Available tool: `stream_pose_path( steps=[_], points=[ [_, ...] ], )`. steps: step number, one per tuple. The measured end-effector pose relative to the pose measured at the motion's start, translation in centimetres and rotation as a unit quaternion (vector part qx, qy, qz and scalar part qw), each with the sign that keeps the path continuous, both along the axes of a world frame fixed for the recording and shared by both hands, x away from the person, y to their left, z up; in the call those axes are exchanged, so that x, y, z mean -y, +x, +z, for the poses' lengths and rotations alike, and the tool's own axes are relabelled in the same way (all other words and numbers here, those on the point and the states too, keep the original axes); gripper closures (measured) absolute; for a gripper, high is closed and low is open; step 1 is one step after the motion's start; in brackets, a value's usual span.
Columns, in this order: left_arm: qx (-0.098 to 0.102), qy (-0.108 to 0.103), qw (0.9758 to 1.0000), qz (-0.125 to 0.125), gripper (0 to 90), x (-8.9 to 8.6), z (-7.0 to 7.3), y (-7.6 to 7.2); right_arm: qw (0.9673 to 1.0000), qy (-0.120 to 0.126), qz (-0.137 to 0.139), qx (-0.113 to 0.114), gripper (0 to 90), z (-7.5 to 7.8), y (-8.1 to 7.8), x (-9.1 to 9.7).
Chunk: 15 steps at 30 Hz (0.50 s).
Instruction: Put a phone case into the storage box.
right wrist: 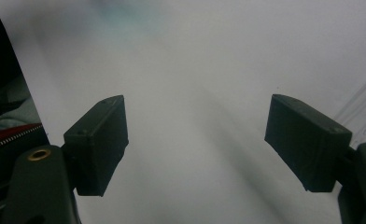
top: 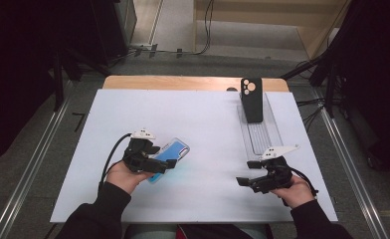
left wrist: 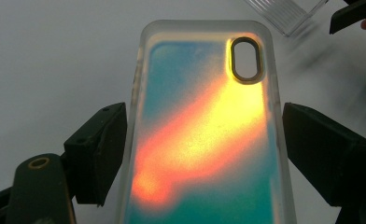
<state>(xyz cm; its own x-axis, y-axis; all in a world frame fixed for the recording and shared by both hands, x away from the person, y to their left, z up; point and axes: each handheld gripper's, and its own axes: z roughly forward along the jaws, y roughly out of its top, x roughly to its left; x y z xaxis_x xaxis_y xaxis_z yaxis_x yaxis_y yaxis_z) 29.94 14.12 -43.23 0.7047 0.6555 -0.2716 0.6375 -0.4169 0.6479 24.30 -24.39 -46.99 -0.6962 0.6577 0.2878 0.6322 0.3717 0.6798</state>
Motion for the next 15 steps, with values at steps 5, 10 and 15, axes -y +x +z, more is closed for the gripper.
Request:
stream_pose_path(
  steps=[5, 10, 15],
  points=[
    [0.011, -0.012, 0.9997, 0.018, 16.7, 0.7, -0.2, -0.5, 0.9999, -0.003, -0.01, 0.002, 19.0, 0.4, 0.0, -0.3],
    [0.032, -0.019, 0.9983, 0.044, 16.8, 1.0, -0.3, -1.0, 0.9999, -0.001, -0.014, 0.003, 19.0, 1.1, 0.0, -0.7],
    [0.052, -0.024, 0.9967, 0.058, 16.7, 1.7, -0.7, -1.5, 0.9997, 0.007, -0.022, -0.006, 19.1, 1.7, 0.1, -1.4]
  ],
)
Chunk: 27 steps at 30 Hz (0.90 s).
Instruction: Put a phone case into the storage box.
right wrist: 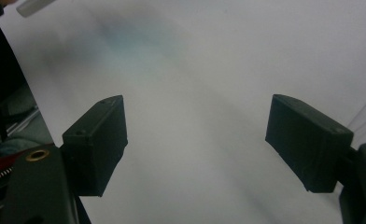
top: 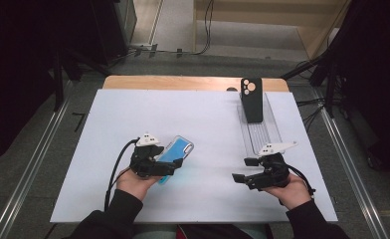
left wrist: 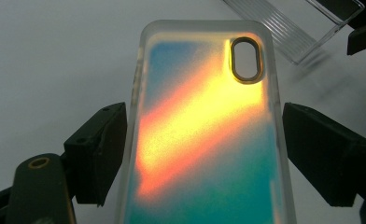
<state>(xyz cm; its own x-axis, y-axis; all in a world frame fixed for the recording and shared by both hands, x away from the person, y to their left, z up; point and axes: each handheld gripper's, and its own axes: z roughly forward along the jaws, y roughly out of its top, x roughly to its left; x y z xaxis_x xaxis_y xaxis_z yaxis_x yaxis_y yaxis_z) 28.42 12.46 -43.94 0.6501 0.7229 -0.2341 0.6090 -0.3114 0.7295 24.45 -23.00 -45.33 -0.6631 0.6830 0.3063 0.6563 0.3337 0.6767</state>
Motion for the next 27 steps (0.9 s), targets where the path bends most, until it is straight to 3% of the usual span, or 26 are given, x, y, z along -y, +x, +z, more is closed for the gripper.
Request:
stream_pose_path(
  steps=[7, 9, 12, 17, 23, 27],
  points=[
    [0.055, 0.002, 0.9984, 0.013, 16.8, 1.3, -0.8, -0.9, 0.9996, -0.002, -0.027, -0.012, 19.1, 0.3, 0.4, -0.6],
    [0.058, 0.001, 0.9982, 0.013, 16.7, 1.6, -1.1, -1.0, 0.9991, 0.014, -0.031, -0.025, 19.0, 0.3, 0.6, -0.6],
    [0.06, -0.012, 0.998, 0.014, 16.7, 2.0, -1.5, -1.2, 0.9987, 0.026, -0.033, -0.028, 19.0, 0.5, 0.7, -0.9],
    [0.064, -0.038, 0.9972, 0.009, 16.8, 2.6, -2.0, -1.4, 0.9985, 0.005, -0.043, -0.032, 19.2, 0.8, 0.8, -1.9],
    [0.09, -0.043, 0.9947, 0.023, 16.7, 3.1, -2.5, -1.8, 0.9973, 0.025, -0.058, -0.038, 19.2, 1.5, 1.2, -2.4],
    [0.092, -0.054, 0.9942, 0.014, 16.8, 3.4, -3.2, -1.9, 0.9969, 0.04, -0.059, -0.034, 19.2, 1.9, 1.5, -3.0]
  ],
)
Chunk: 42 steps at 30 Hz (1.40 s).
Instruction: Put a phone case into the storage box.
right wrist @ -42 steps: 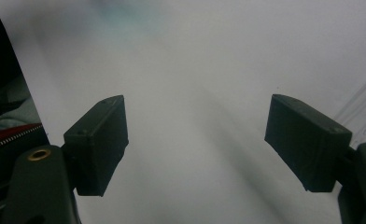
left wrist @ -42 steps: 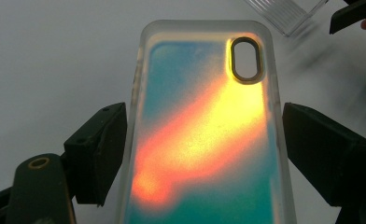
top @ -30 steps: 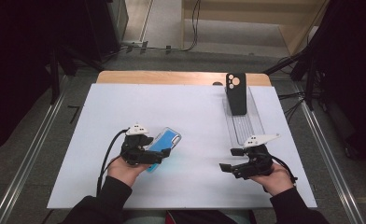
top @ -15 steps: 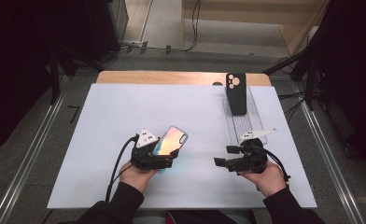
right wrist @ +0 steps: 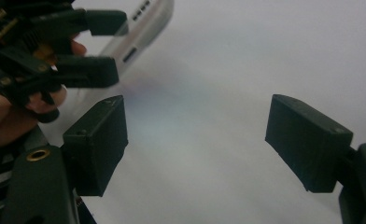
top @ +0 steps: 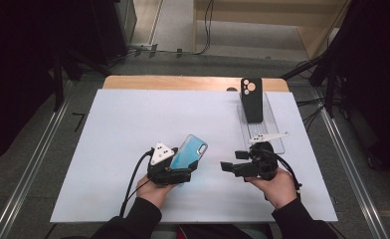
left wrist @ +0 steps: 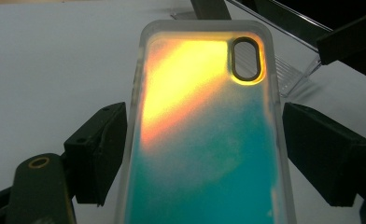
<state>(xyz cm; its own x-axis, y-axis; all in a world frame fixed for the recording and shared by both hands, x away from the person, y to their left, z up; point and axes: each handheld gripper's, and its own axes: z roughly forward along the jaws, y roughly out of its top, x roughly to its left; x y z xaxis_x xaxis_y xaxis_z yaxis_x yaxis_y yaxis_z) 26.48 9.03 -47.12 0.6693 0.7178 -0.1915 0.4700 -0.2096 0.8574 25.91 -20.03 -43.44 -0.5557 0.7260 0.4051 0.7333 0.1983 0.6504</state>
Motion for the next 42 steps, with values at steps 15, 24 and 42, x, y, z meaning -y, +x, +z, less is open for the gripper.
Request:
stream_pose_path(
  steps=[15, 24, 42],
  points=[
    [0.04, -0.017, 0.9989, 0.015, 16.8, 0.9, -0.6, -0.8, 0.9989, 0.04, -0.015, 0.021, 19.3, 1.2, 1.1, -2.0],
    [0.085, -0.025, 0.996, 0.016, 16.8, 1.0, -0.1, -1.4, 0.9981, 0.054, -0.015, 0.026, 19.3, 1.3, 2.0, -3.6],
    [0.087, -0.029, 0.9955, 0.025, 16.7, 1.2, 0.2, -2.0, 0.9931, 0.113, -0.028, -0.009, 57.9, 1.0, 3.6, -5.0]
  ],
)
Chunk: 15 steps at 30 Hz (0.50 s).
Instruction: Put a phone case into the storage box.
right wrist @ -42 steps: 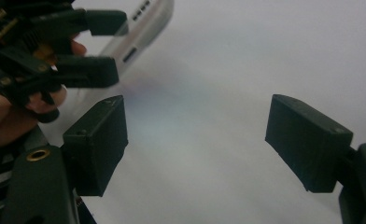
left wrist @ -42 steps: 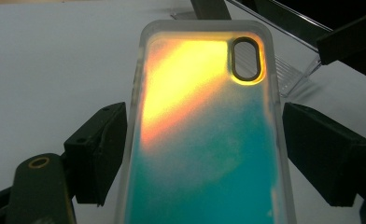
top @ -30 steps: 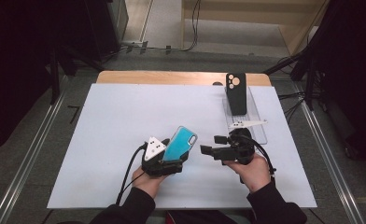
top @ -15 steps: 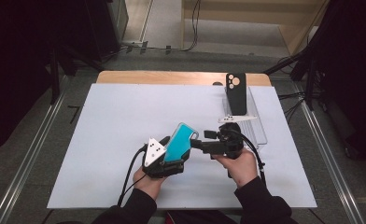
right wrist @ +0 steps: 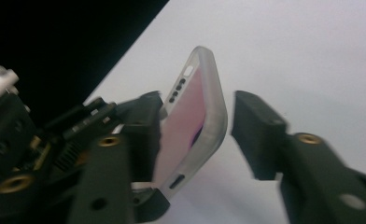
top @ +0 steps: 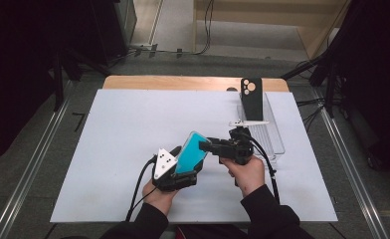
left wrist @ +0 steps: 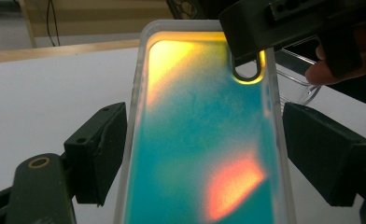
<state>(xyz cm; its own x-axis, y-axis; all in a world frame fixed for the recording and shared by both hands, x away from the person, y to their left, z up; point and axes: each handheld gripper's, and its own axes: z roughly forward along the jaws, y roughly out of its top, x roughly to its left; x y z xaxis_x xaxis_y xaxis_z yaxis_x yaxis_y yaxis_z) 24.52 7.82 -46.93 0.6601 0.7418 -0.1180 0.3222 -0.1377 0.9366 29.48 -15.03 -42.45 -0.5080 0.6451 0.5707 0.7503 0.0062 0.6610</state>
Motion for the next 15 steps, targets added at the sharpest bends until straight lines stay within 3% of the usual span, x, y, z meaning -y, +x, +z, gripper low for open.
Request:
stream_pose_path(
  steps=[2, 4, 15],
  points=[
    [0.002, -0.001, 1.0, 0.0, 16.7, 0.06, 0.0, -0.07, 0.9994, 0.018, -0.003, -0.028, 67.5, 0.05, 0.26, 0.25],
    [0.0, -0.003, 1.0, -0.001, 16.7, 0.06, 0.04, -0.1, 0.9994, 0.022, -0.005, -0.026, 74.0, 0.08, 0.29, 0.38],
    [0.004, 0.001, 1.0, -0.009, 16.7, 0.19, 0.3, -0.25, 0.9983, 0.039, -0.002, -0.044, 76.9, 0.34, 0.34, 0.76]
  ],
)
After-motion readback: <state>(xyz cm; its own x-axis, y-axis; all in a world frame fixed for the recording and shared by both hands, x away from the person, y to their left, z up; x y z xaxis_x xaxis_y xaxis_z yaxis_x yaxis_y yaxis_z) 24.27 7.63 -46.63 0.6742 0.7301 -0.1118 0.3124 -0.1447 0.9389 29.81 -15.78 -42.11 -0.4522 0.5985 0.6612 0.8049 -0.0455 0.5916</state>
